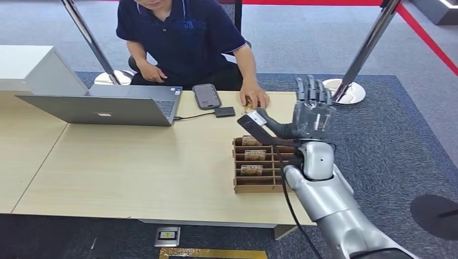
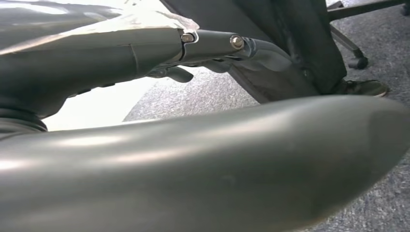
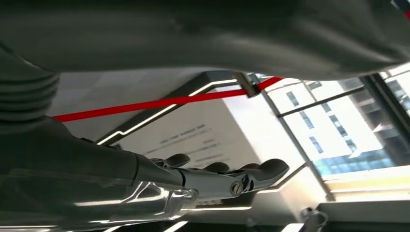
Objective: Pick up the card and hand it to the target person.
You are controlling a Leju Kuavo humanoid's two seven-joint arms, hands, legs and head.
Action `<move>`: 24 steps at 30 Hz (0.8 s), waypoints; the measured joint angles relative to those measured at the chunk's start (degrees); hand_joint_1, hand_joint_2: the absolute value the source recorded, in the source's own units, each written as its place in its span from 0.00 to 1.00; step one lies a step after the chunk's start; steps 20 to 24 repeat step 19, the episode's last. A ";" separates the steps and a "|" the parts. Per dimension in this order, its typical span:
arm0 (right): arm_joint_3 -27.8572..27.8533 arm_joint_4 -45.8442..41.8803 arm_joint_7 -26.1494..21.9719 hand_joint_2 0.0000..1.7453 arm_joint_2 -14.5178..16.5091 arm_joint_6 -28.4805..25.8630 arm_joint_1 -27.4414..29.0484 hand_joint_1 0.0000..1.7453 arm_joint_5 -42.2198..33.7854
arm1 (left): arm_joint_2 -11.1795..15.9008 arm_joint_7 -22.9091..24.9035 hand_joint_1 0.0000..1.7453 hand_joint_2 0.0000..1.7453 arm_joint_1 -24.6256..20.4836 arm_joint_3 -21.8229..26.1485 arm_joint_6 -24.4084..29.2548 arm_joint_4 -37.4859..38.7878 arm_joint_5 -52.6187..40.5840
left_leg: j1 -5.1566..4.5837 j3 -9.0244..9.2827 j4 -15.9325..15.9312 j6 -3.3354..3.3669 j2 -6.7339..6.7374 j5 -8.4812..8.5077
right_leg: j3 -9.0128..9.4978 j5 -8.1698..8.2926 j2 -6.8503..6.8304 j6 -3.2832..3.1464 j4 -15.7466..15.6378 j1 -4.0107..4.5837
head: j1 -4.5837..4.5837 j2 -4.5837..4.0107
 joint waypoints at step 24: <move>-61.81 -41.06 -34.73 0.00 7.41 -2.23 33.07 0.00 -44.40 | -0.90 0.90 0.00 0.00 0.17 1.34 0.35 0.02 -0.24 | 0.00 0.06 0.01 0.05 0.04 -0.08 | 0.02 -0.02 0.00 0.03 -0.08 0.00 | 0.00 0.00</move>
